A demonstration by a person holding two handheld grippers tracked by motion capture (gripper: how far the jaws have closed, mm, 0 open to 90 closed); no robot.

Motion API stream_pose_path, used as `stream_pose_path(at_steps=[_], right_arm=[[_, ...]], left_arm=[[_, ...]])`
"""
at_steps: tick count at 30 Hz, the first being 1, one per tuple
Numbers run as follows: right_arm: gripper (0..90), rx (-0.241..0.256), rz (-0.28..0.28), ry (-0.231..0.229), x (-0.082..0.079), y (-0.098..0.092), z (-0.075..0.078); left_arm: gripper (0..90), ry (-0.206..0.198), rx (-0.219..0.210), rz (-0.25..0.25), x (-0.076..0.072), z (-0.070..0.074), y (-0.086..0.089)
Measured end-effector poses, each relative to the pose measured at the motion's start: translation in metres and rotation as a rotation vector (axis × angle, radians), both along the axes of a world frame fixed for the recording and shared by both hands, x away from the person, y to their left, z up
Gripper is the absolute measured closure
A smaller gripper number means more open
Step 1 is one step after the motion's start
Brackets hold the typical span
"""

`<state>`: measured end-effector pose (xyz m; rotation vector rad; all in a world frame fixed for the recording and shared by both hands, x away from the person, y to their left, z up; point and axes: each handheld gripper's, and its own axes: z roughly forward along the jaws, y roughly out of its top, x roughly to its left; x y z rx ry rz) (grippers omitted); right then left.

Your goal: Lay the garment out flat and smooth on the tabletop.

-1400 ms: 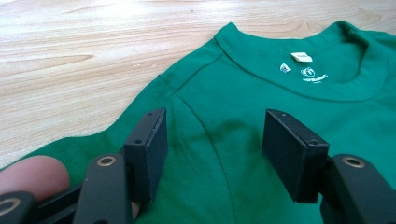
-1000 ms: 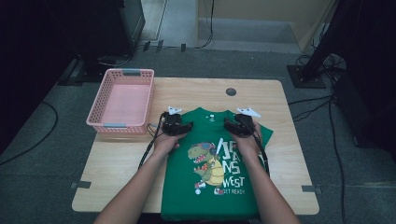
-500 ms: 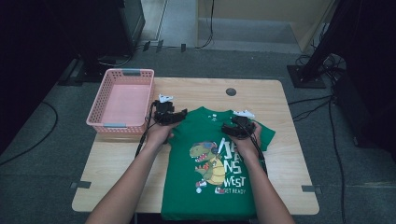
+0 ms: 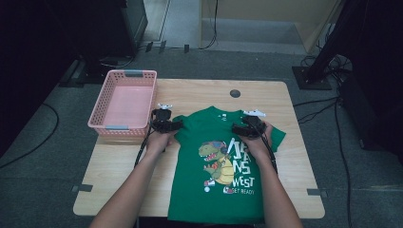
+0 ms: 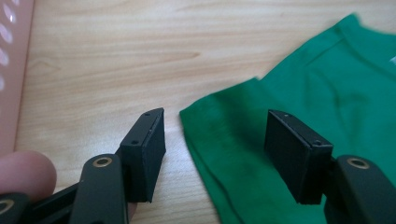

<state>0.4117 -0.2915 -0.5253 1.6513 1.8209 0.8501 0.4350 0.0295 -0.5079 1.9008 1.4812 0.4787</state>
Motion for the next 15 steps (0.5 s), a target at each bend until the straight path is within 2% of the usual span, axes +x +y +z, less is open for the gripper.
stream_pose_path(at_steps=[1,2,3,5,7,8,9,11,13,15], right_arm=[[18.5,0.000,0.003,0.000,0.000,0.000,0.000],[18.5,0.001,0.004,0.001,0.001,-0.001,0.000],[18.5,0.001,0.007,0.001,0.001,-0.001,0.000],[18.5,0.001,0.009,0.001,0.001,-0.002,0.000],[18.5,0.000,0.009,0.001,0.001,-0.002,0.000],[18.5,0.000,0.010,0.001,0.001,-0.002,0.000],[18.5,0.000,0.009,0.001,0.001,-0.002,0.000],[18.5,0.000,0.009,0.001,0.001,-0.002,0.000],[18.5,0.001,0.009,0.001,0.001,-0.002,0.000],[18.5,0.001,0.009,0.001,0.001,-0.002,0.000]], left_arm=[[48.0,-0.004,0.020,-0.003,-0.001,-0.002,-0.001],[53.7,-0.033,0.063,0.003,-0.003,-0.003,-0.004],[60.0,-0.043,0.076,0.000,-0.005,-0.004,-0.006],[71.1,-0.043,0.068,-0.017,-0.006,-0.003,-0.008],[86.2,-0.031,0.069,-0.037,-0.007,-0.002,-0.010],[89.3,-0.029,0.065,-0.042,-0.007,-0.001,-0.011],[89.7,-0.029,0.034,-0.042,-0.007,0.001,-0.010],[90.0,-0.028,-0.074,-0.026,-0.008,0.011,-0.002],[90.0,-0.072,-0.100,-0.008,-0.011,0.024,0.004],[90.0,-0.105,-0.093,0.022,-0.014,0.034,0.008]])
